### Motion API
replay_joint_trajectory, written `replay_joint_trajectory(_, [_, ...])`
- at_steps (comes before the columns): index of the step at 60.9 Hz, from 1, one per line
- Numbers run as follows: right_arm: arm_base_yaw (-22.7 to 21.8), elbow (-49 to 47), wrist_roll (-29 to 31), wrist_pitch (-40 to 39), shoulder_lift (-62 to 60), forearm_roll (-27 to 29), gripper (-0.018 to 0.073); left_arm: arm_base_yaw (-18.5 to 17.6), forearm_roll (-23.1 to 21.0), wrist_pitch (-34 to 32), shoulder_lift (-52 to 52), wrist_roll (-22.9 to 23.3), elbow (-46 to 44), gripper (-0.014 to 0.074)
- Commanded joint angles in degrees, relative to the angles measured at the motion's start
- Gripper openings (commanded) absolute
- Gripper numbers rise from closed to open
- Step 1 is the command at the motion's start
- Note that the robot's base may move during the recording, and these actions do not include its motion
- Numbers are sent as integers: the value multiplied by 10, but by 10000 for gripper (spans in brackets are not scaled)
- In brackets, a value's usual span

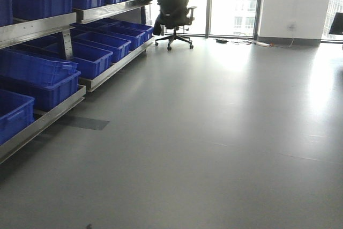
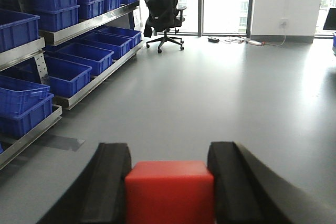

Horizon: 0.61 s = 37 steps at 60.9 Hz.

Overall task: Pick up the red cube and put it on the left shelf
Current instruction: 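Hold the red cube while driving to the shelf of blue crates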

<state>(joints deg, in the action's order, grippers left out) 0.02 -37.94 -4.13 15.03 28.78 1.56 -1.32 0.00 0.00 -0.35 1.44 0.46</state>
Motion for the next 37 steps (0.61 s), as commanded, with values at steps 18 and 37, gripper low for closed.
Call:
replay_joint_trajectory(18, [-2,-17,2,-55,2,-5,58,-2,0,-47,-9,0,14,101])
replay_joint_trajectory(37, [-2,-17,2,-55,2,-5,58,-2,0,-47,-9,0,14,101])
